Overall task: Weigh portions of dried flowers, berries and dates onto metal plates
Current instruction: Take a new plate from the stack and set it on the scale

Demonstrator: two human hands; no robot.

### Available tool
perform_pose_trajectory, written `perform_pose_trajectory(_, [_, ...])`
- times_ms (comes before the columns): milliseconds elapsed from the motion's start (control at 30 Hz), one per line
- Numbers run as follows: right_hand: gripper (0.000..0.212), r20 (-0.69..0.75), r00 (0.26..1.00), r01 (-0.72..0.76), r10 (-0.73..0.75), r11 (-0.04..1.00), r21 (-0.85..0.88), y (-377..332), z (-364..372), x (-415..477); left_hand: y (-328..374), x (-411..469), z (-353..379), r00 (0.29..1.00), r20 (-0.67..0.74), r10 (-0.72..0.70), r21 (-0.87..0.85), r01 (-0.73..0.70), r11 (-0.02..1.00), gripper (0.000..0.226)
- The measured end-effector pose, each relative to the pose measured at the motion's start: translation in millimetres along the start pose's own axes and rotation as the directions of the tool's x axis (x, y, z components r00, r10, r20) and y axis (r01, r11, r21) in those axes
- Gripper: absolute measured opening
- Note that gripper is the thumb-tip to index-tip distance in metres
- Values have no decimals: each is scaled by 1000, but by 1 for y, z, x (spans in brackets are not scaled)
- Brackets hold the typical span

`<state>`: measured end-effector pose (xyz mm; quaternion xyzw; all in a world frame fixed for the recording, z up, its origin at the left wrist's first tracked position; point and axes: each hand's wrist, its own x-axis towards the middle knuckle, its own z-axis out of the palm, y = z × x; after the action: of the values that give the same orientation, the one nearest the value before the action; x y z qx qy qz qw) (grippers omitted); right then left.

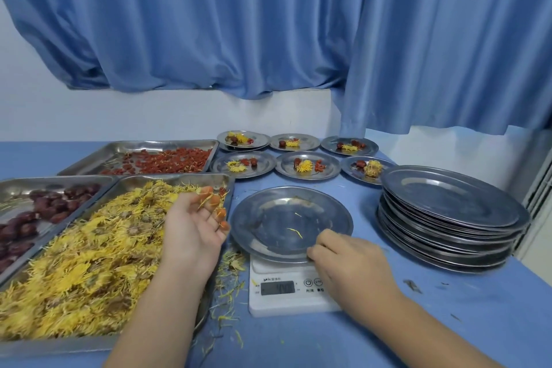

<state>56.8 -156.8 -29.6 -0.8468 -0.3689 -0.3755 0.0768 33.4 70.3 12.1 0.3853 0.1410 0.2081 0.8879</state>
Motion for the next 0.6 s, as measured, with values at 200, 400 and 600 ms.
perform_pose_trajectory(200, [20, 3, 995, -96, 98, 970, 221, 4, -22, -20, -2, 1, 0, 1000, 17, 0, 32, 0, 999, 13])
perform_pose_trajectory(400, [13, 352, 871, -458, 343, 826, 328, 16, -32, -46, -3, -2, 2, 1000, 26, -12, 59, 10, 998, 15])
perform_pose_trajectory(600, [41, 490, 825, -430, 281, 876, 221, 8, -23, -43, -5, -5, 5, 999, 47, -25, 111, 20, 994, 16])
